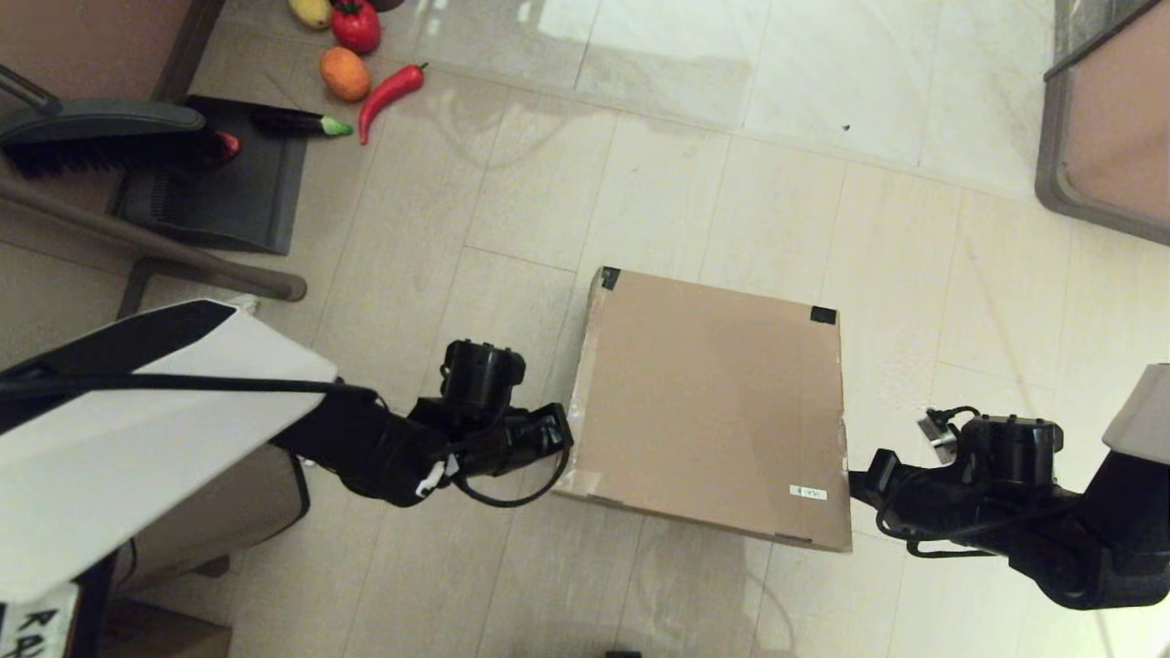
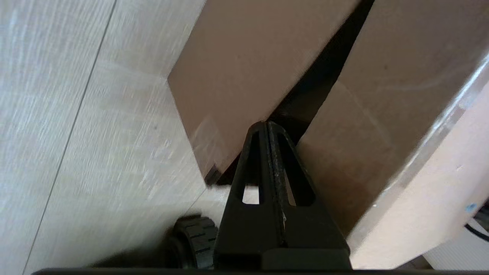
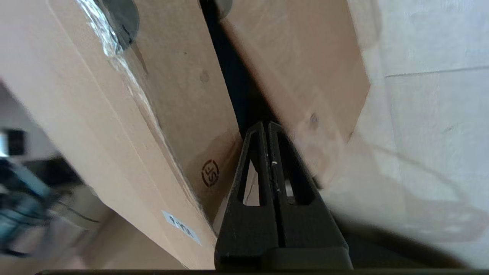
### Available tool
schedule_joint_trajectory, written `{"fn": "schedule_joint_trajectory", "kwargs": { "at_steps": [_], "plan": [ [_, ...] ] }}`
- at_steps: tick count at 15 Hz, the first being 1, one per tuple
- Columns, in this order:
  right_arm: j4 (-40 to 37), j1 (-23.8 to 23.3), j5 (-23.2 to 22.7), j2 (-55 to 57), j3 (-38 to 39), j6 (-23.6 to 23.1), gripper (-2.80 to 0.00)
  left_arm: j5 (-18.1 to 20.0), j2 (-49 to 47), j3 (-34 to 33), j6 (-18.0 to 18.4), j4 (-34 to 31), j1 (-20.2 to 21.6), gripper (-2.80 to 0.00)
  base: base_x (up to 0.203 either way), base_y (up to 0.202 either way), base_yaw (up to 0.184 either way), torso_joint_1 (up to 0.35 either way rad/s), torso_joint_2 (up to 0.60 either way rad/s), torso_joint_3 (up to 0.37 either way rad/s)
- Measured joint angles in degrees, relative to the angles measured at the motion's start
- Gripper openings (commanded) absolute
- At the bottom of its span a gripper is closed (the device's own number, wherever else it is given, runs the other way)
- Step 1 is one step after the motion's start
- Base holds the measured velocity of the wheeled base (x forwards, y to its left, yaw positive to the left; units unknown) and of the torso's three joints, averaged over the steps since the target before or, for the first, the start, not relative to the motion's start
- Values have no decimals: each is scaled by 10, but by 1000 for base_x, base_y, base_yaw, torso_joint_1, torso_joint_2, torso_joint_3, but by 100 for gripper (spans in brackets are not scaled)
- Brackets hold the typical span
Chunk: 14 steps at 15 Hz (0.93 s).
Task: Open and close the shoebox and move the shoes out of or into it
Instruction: Open the shoe box
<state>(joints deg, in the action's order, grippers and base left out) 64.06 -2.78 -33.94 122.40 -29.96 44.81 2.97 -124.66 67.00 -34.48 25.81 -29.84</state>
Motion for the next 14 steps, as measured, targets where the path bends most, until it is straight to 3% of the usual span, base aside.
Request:
{"fn": "schedule_joint_trajectory", "kwargs": {
  "at_steps": [3,11,14],
  "plan": [
    [1,-1,-38,-37,14,55,-280,-1,28,-29,-1,4,-5,-280,0,0,0,0,0,0],
    [1,-1,-93,-118,91,98,-280,-10,74,-59,0,1,-21,-280,0,0,0,0,0,0],
    [1,-1,-109,-161,103,147,-280,-14,88,-70,1,1,-21,-280,0,0,0,0,0,0]
  ]
}}
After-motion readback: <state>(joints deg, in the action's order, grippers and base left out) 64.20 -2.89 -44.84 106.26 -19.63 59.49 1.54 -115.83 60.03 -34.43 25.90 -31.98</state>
